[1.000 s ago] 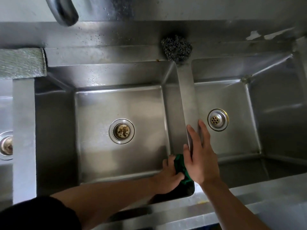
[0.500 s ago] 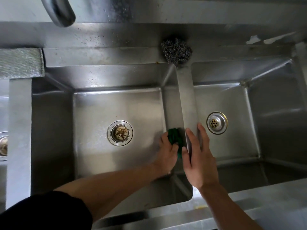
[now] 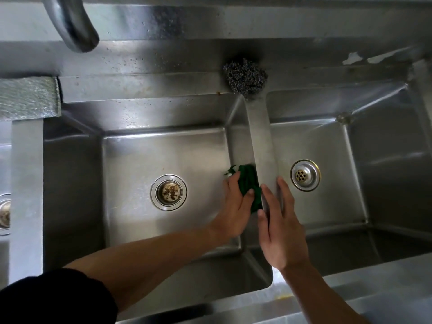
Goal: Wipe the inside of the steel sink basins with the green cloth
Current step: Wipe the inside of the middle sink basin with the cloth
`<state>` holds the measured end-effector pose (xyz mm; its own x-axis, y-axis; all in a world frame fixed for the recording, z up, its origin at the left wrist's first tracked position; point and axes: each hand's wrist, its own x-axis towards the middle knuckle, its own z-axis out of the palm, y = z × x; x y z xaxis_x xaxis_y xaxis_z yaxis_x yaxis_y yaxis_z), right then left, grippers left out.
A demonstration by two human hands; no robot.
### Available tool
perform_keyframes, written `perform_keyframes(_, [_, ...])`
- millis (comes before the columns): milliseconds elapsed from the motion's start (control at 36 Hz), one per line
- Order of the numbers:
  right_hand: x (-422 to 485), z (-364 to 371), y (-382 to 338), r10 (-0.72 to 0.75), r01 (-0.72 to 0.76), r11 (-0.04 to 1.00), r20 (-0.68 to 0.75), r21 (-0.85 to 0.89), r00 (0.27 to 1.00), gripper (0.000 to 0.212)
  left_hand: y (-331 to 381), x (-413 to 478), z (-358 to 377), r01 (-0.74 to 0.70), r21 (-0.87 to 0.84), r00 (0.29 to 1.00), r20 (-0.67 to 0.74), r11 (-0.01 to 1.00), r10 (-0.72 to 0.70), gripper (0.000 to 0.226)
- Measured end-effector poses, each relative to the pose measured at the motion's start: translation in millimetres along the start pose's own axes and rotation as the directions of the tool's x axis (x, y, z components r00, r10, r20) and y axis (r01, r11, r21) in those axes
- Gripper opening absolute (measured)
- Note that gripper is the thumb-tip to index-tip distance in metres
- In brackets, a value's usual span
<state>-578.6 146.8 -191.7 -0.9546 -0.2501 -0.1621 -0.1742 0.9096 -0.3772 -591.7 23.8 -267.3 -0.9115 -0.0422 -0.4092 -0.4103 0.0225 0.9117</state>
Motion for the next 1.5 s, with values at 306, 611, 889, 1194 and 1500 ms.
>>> perform_keyframes(306, [0, 0, 1, -0.003, 0.003, 1.000, -0.014, 0.001, 1.000, 0.053, 15, 75, -9, 0.111, -0.018, 0.985, -0.135, 0.994, -0.112, 0.048])
perform_keyframes(611, [0, -1, 1, -0.009, 0.010, 1.000, -0.030, 0.022, 1.000, 0.052, 54, 142, -31, 0.156, -0.056, 0.970, -0.180, 0.986, -0.164, 0.050])
perform_keyframes(889, [1, -1, 2, -0.008, 0.009, 0.999, -0.032, 0.038, 0.999, 0.051, 59, 131, -26, -0.047, 0.009, 0.966, -0.255, 0.999, 0.048, 0.051])
perform_keyframes(1194, [2, -1, 2, -0.007, 0.008, 1.000, -0.033, 0.029, 0.999, 0.053, 63, 123, -23, -0.041, 0.005, 0.963, -0.268, 0.999, 0.041, 0.051])
perform_keyframes(1500, [1, 0, 1, 0.023, -0.023, 0.999, -0.014, 0.026, 1.000, 0.056, 31, 125, -58, -0.053, 0.412, 0.999, 0.019, 0.910, 0.050, 0.052])
